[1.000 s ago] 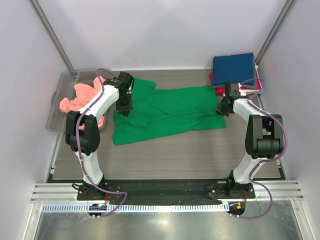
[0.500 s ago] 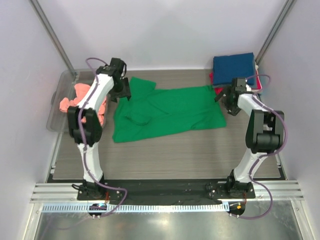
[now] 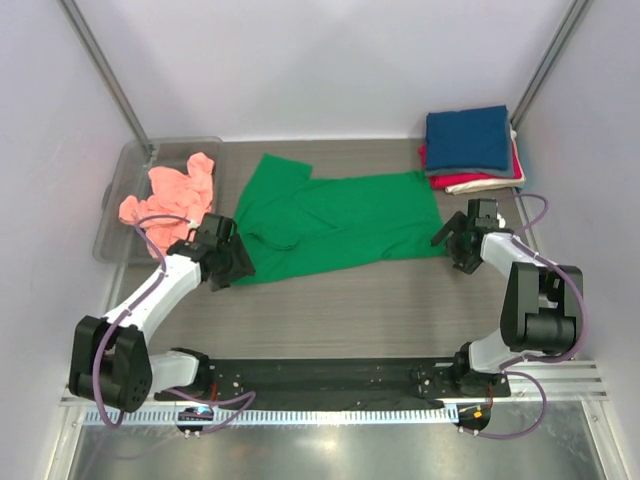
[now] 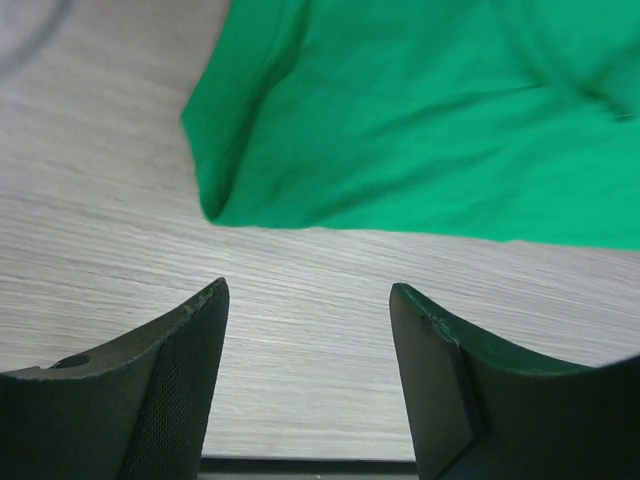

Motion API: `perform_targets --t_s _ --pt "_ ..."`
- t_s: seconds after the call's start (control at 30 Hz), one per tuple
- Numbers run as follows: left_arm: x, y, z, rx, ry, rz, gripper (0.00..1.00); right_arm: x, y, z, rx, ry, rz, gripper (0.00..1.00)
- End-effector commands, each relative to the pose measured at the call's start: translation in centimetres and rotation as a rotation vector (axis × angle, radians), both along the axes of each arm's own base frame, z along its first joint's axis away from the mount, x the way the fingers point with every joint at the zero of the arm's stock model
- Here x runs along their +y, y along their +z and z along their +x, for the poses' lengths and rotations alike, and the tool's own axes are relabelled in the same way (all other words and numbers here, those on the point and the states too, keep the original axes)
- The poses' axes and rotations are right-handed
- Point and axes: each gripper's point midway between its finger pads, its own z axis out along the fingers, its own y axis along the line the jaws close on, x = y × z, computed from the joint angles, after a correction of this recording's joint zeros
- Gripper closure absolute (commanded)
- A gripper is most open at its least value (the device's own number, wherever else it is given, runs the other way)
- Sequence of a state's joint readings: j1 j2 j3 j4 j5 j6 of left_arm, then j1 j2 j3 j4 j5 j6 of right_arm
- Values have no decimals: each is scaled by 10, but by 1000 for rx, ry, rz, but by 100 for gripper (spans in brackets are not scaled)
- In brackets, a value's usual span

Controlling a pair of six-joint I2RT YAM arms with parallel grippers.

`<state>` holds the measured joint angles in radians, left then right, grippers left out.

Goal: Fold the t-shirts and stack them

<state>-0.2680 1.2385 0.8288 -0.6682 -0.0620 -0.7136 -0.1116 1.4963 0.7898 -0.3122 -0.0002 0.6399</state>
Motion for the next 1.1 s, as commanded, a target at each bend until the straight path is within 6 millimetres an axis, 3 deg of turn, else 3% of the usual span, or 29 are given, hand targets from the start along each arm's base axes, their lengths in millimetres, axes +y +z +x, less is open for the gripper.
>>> perform_targets --t_s 0.0,0.27,0.37,0.47,0.53,0.57,0.6,0.73,0.83,0.87,0.9,0.97,1.0,1.03,1.07 --pt "-8 3 19 -114 73 -77 33 2 4 19 -75 16 22 16" --pt "10 -31 14 -68 158 0 33 5 -8 29 -79 8 63 29" --pt "15 -34 21 -96 185 22 34 5 -11 29 -86 10 63 40" --pt "21 -43 27 -98 202 61 35 4 -17 26 -76 12 57 56" --pt "22 -53 29 -66 200 84 38 5 -19 26 -78 13 61 82" --pt "22 -55 30 -65 200 86 41 5 -20 26 -77 13 61 88" --pt "23 -58 31 -64 201 93 44 5 -20 26 -76 16 58 97" --pt "28 -56 42 -87 191 137 100 4 -16 30 -88 13 64 99" --pt "28 -22 62 -146 184 153 100 3 4 45 -131 7 73 99" --pt "28 -9 69 -173 184 152 100 0 24 60 -174 -1 72 99" --pt "24 26 86 -249 188 134 100 0 41 67 -207 5 90 99" --pt "30 56 88 -276 192 160 100 -4 94 85 -317 9 71 99" --pt "30 95 97 -360 205 144 100 -10 107 83 -324 -5 49 99" --pt "36 103 90 -357 206 165 100 -14 131 81 -370 -11 23 99" --pt "41 113 86 -373 218 182 100 -18 136 76 -371 -13 6 99"
